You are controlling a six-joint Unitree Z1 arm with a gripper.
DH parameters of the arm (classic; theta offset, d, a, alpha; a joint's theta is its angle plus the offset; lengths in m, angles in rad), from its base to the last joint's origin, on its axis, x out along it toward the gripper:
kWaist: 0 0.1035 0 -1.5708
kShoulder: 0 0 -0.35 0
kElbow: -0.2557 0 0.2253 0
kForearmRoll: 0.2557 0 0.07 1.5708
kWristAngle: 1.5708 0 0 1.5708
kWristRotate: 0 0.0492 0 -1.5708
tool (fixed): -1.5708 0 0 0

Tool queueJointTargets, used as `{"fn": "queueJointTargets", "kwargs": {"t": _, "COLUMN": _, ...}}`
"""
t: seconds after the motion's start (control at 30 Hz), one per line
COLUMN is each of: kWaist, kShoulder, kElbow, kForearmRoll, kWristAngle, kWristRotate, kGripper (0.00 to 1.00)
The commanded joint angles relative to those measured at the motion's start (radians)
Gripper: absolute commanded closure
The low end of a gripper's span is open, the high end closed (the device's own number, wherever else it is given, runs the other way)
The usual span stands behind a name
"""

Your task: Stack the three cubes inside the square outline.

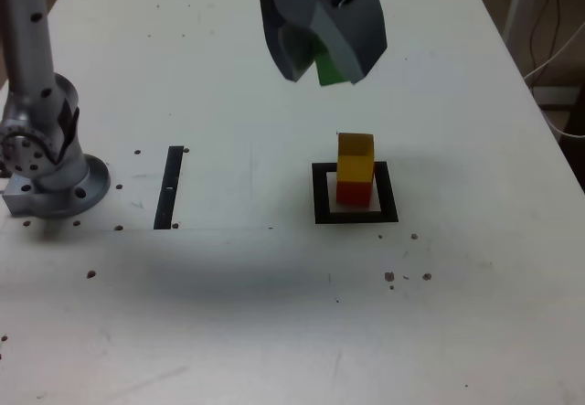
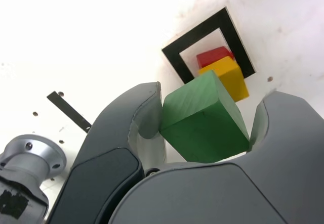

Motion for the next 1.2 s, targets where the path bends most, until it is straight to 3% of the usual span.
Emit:
{"fn": "queueJointTargets", "kwargs": {"t": 0.0, "kWaist": -0.014, "kShoulder": 0.023, "kElbow": -0.002, "kForearmRoll": 0.010, "kWristAngle": -0.014, "kWristRotate": -0.007, "kGripper": 0.65}}
{"fn": "queueJointTargets", "kwargs": {"t": 0.4, "kWaist": -0.140, "kShoulder": 0.108, "kElbow": -0.075, "kForearmRoll": 0.007, "kWristAngle": -0.032, "kWristRotate": -0.088, "kGripper": 0.67}}
{"fn": "queueJointTargets", "kwargs": {"t": 0.83, "kWaist": -0.148, "kShoulder": 0.169, "kElbow": -0.088, "kForearmRoll": 0.039, "kWristAngle": 0.022, "kWristRotate": -0.109, "kGripper": 0.67}}
{"fn": "queueJointTargets", "kwargs": {"t": 1.17, "kWaist": -0.146, "kShoulder": 0.188, "kElbow": -0.084, "kForearmRoll": 0.040, "kWristAngle": 0.020, "kWristRotate": -0.116, "kGripper": 0.67}}
